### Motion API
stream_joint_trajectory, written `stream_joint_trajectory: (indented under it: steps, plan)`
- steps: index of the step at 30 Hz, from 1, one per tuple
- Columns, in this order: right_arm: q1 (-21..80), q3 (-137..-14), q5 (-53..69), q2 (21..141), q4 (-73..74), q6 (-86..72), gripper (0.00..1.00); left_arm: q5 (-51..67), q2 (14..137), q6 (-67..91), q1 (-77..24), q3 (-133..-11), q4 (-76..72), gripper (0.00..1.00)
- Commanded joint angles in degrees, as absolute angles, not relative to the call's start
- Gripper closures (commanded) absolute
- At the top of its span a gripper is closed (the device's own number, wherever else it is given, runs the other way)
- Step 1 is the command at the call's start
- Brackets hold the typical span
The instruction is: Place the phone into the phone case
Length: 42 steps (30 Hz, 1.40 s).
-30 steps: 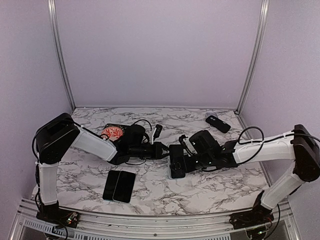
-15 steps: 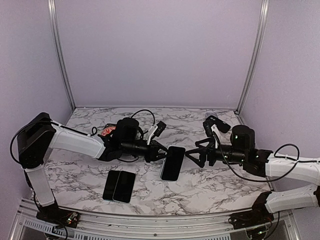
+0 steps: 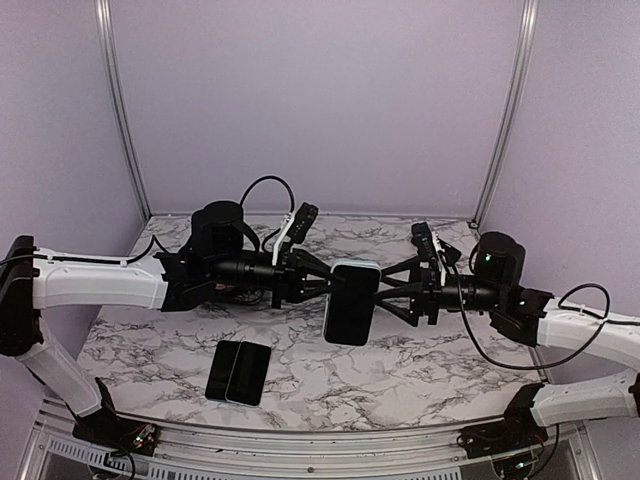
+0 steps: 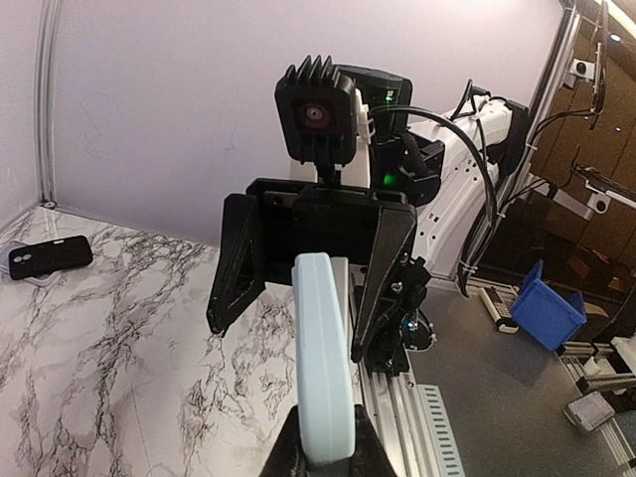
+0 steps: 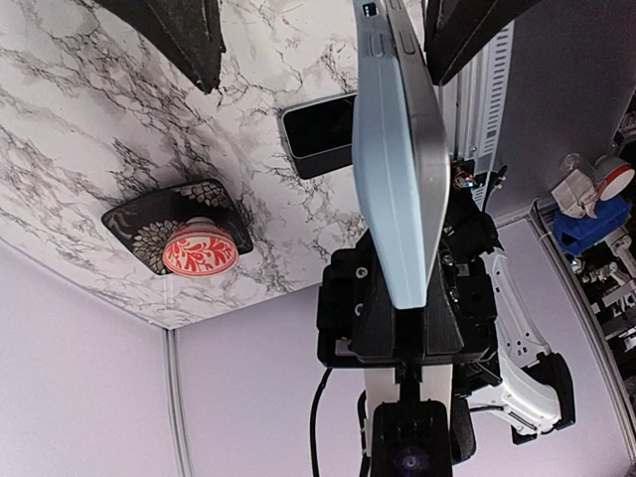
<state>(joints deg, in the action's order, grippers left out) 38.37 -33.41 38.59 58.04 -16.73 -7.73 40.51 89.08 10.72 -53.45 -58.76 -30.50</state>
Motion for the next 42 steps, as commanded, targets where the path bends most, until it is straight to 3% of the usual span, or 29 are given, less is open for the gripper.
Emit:
stream_joint_trajectory:
  steps: [1,6,7,9,16,17,18,19,20,22,29,33,34,36,37,41,42]
  plan:
    - [39.74,-34.04,42.86,59.34,-23.11,-9.73,0.37,42.1,88.03,10.1,-54.2,-61.11,-33.22,1.0]
    - [42.13,-37.25,43.47,62.48,-19.99,-7.28,0.62,42.01,88.22,9.86,-54.47,-62.0,-33.22,1.0]
    - [42.26,-37.85,44.36,62.87,-19.33,-6.88,0.7,42.06,88.21,9.79,-54.49,-62.04,-33.22,1.0]
    - [42.27,-38.62,45.7,63.23,-18.79,-6.62,0.98,42.11,88.24,9.83,-54.49,-61.82,-33.22,1.0]
    - [42.27,-40.81,44.81,61.35,-16.75,-6.32,1.0,42.1,88.18,10.38,-54.49,-61.75,-33.22,1.0]
    - [42.26,-41.47,44.82,61.14,-16.13,-5.99,1.0,42.28,88.3,10.39,-54.49,-61.78,-33.22,0.83]
    - [42.24,-42.2,44.85,60.9,-15.4,-5.69,1.0,42.3,88.48,10.33,-54.49,-61.74,-33.22,0.6]
    - [42.27,-42.79,44.9,60.64,-14.94,-5.41,1.0,42.23,88.67,10.3,-54.49,-61.66,-33.22,0.44]
    - [42.21,-43.35,44.9,60.28,-14.78,-5.35,1.0,41.94,88.82,10.13,-54.49,-61.5,-33.27,0.36]
    - [42.27,-44.03,44.78,59.34,-14.84,-5.03,1.0,41.34,88.94,9.75,-54.49,-60.87,-33.22,0.32]
    - [41.96,-44.6,44.27,56.47,-19.13,-6.16,1.0,40.45,89.36,8.12,-55.0,-59.08,-33.22,0.33]
    - [41.94,-45.11,44.18,56.72,-20.6,-6.89,1.0,39.84,89.87,7.49,-55.81,-59.77,-33.22,0.59]
    - [41.96,-45.18,44.21,56.84,-20.67,-7.06,1.0,40.19,90.1,7.33,-56.01,-60.06,-33.22,0.68]
    - [41.85,-45.26,43.93,56.86,-20.71,-6.97,1.0,40.13,90.34,7.07,-56.31,-60.24,-33.22,0.95]
    - [41.9,-45.27,43.86,56.72,-20.73,-6.97,1.0,39.77,90.35,7.08,-56.33,-60.17,-33.22,1.0]
    - [41.69,-45.1,43.66,56.14,-20.85,-6.77,1.0,38.67,89.79,6.6,-56.43,-59.11,-33.23,0.99]
    - [41.6,-45.13,43.68,55.9,-20.83,-6.77,1.0,37.8,89.69,6.53,-56.43,-58.74,-33.22,0.76]
